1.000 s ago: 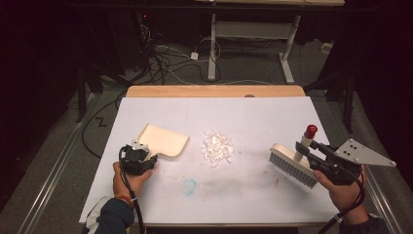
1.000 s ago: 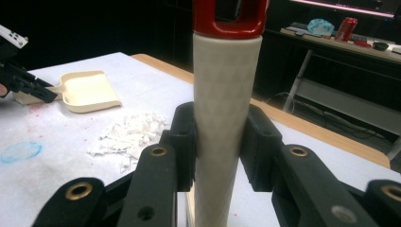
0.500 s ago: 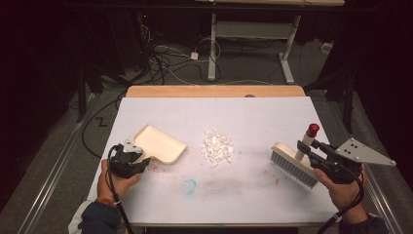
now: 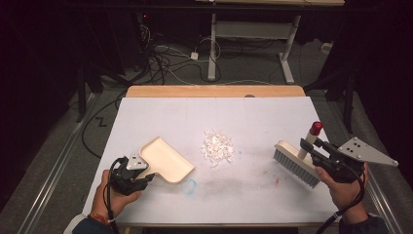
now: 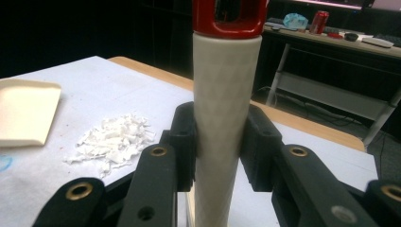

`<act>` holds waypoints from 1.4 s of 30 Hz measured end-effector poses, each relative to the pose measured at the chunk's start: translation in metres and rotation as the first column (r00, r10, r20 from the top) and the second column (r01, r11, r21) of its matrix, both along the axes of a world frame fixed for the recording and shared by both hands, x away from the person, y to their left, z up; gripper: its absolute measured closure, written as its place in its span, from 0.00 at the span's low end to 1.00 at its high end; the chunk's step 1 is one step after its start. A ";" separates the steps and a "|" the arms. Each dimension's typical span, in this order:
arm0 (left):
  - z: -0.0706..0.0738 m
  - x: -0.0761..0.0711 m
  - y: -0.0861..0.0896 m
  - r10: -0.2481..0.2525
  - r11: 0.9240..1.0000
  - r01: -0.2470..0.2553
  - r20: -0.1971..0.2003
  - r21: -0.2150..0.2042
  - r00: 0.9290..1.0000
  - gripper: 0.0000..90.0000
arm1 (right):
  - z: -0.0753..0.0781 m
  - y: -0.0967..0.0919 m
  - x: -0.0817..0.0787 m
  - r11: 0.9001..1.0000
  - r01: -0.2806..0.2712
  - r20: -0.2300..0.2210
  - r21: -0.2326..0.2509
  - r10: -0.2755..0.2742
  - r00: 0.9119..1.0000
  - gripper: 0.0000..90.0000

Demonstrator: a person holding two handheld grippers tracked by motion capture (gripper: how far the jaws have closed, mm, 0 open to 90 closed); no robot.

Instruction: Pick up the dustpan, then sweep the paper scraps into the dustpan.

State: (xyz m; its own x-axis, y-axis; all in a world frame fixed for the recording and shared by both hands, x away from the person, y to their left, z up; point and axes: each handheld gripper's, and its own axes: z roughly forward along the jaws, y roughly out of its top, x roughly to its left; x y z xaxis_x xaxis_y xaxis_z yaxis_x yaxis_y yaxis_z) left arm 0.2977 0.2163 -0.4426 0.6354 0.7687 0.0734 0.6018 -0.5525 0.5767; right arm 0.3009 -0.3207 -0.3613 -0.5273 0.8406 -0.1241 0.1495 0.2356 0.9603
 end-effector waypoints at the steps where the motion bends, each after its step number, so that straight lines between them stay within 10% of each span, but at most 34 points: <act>1: -0.001 -0.002 -0.001 -0.006 1.000 0.006 -0.002 -0.009 1.000 0.71 | 0.000 0.000 0.001 1.000 0.001 0.004 0.001 -0.001 1.000 0.78; 42: -0.014 -0.016 -0.002 -0.058 0.998 0.058 -0.047 -0.002 0.997 0.71 | -0.004 0.022 0.035 0.998 -0.066 -0.015 0.023 0.067 0.998 0.78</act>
